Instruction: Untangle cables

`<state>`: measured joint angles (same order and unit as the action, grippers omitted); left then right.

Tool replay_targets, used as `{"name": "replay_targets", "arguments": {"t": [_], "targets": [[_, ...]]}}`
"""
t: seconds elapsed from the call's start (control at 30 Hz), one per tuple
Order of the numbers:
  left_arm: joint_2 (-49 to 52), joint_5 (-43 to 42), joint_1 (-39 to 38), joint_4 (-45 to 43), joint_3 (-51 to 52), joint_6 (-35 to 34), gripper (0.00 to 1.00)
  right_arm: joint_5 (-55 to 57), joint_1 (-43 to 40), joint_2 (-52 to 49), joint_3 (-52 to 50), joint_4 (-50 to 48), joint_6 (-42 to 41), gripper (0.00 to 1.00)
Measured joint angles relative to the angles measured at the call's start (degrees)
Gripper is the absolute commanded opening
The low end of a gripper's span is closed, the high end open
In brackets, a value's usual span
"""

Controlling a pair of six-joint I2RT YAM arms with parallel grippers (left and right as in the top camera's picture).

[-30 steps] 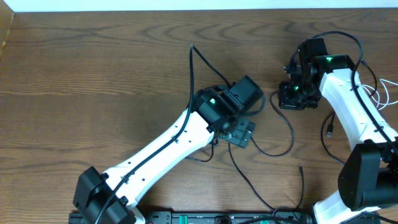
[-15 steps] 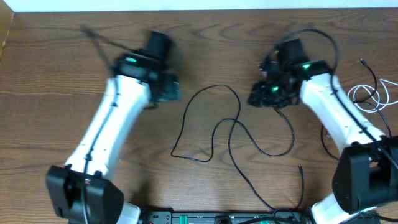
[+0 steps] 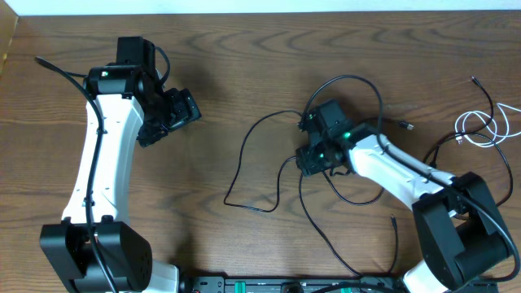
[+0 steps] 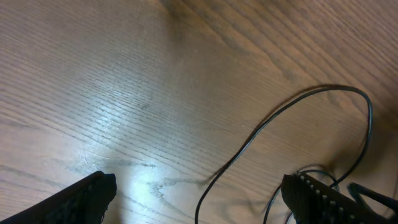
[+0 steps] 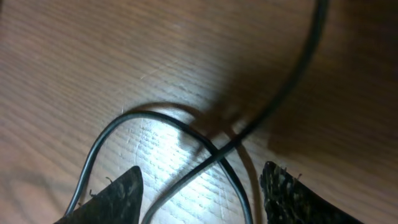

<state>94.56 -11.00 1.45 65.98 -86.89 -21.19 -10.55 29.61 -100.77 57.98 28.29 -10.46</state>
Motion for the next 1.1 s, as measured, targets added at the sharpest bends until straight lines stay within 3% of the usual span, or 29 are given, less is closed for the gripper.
{"name": "replay_targets", "arguments": {"t": [0.23,0.3,0.4,0.43,0.47,0.87,1.1], "targets": [[0.0,-0.6,0.0,0.2,0.0,0.0,0.91,7.3,4.6,0.0,-5.4,-9.6,-4.4,0.58],[0.0,-0.7,0.0,0.3,0.0,0.0,0.91,9.7,5.6,0.1,-6.3,-11.4,-5.5,0.53],[0.0,-0.7,0.0,0.4,0.0,0.0,0.91,12.1,6.3,0.1,-6.8,-12.2,-6.7,0.22],[0.0,-0.7,0.0,0.5,0.0,0.0,0.91,12.6,6.3,0.1,-6.9,-12.2,-6.9,0.06],[0.0,-0.7,0.0,0.5,0.0,0.0,0.91,12.9,6.3,0.1,-7.0,-12.2,-7.1,0.01],[0.0,-0.7,0.0,0.6,0.0,0.0,0.91,6.7,4.9,0.5,-4.8,-10.2,-8.0,0.01],[0.0,-0.7,0.0,0.7,0.0,0.0,0.91,1.9,-3.9,5.7,14.2,1.4,-6.7,0.01]]}}
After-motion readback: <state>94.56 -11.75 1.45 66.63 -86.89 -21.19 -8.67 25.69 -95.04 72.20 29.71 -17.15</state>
